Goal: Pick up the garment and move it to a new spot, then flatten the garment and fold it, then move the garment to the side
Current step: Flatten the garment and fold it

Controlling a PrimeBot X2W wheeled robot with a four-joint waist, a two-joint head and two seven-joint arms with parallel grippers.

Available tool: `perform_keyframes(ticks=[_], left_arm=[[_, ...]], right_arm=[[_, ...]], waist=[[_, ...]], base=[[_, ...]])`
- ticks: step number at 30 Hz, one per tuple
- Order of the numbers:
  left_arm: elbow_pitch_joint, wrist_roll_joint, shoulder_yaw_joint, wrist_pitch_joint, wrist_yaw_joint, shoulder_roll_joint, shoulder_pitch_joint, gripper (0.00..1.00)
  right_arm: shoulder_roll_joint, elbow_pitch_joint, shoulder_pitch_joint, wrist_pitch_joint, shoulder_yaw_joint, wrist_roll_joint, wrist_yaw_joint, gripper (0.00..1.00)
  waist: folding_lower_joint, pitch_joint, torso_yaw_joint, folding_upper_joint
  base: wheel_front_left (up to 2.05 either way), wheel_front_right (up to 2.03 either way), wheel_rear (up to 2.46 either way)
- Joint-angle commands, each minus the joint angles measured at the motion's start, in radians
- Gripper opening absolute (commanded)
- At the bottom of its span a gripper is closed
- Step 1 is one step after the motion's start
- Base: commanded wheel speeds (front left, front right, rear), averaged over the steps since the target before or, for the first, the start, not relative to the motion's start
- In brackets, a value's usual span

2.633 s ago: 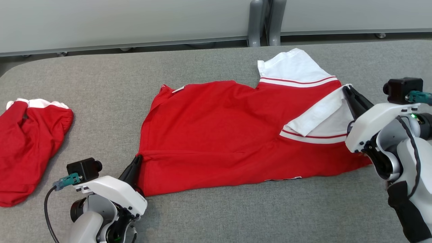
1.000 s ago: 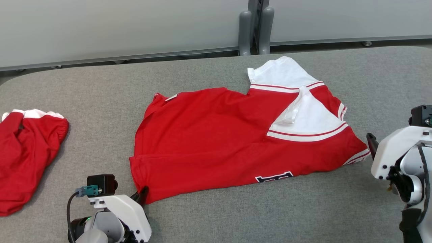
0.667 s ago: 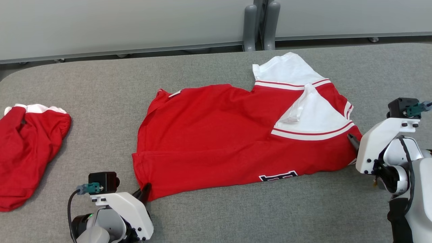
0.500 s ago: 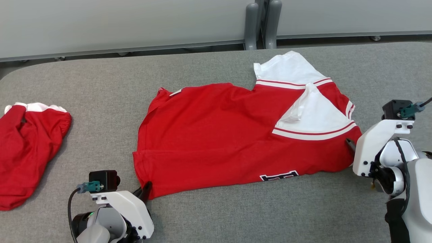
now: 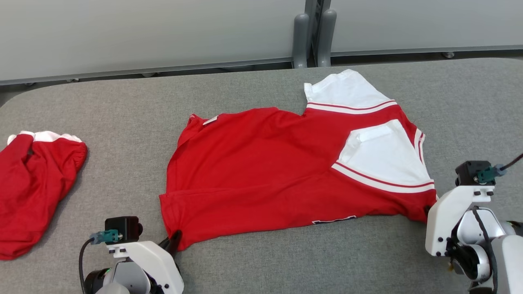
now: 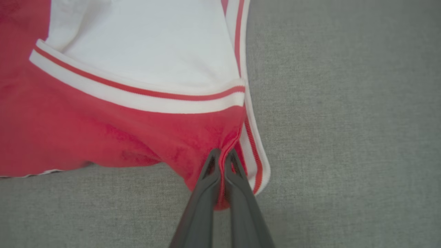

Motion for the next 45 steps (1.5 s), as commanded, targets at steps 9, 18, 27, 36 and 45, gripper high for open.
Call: perform_keyframes(ticks=[9, 18, 27, 36, 45], left_arm=[[-0.101, -0.044, 0.011, 0.044, 0.020, 0.074, 0.129, 0.00], [-0.319, -0.083, 0.059, 0.057, 0.071, 0.172, 0.262, 0.00], [-0.425, -0.106, 0.060, 0.087, 0.151, 0.212, 0.391, 0.00], [-0.435, -0.087, 0.066, 0.110, 0.212, 0.230, 0.378, 1.00], [-0.498, -0.057, 0.077, 0.150, 0.254, 0.271, 0.311, 1.00]], right_arm=[[-0.005, -0.140, 0.165, 0.053, -0.001, 0.075, 0.000, 0.00], [-0.029, -0.351, 0.341, 0.146, -0.048, 0.144, 0.000, 0.00], [-0.017, -0.433, 0.474, 0.201, -0.068, 0.168, 0.000, 0.30], [-0.006, -0.449, 0.426, 0.113, -0.065, 0.152, 0.000, 1.00], [-0.032, -0.466, 0.288, 0.055, -0.035, 0.125, 0.000, 1.00]], waist=[[0.0000, -0.039, -0.022, 0.0000], [0.0000, -0.055, -0.013, 0.0000], [0.0000, -0.071, -0.015, 0.0000], [0.0000, -0.086, -0.011, 0.0000], [0.0000, -0.082, -0.013, 0.0000]], base=[[0.00, 0.00, 0.00], [0.00, 0.00, 0.00], [0.00, 0.00, 0.00], [0.00, 0.00, 0.00], [0.00, 0.00, 0.00]])
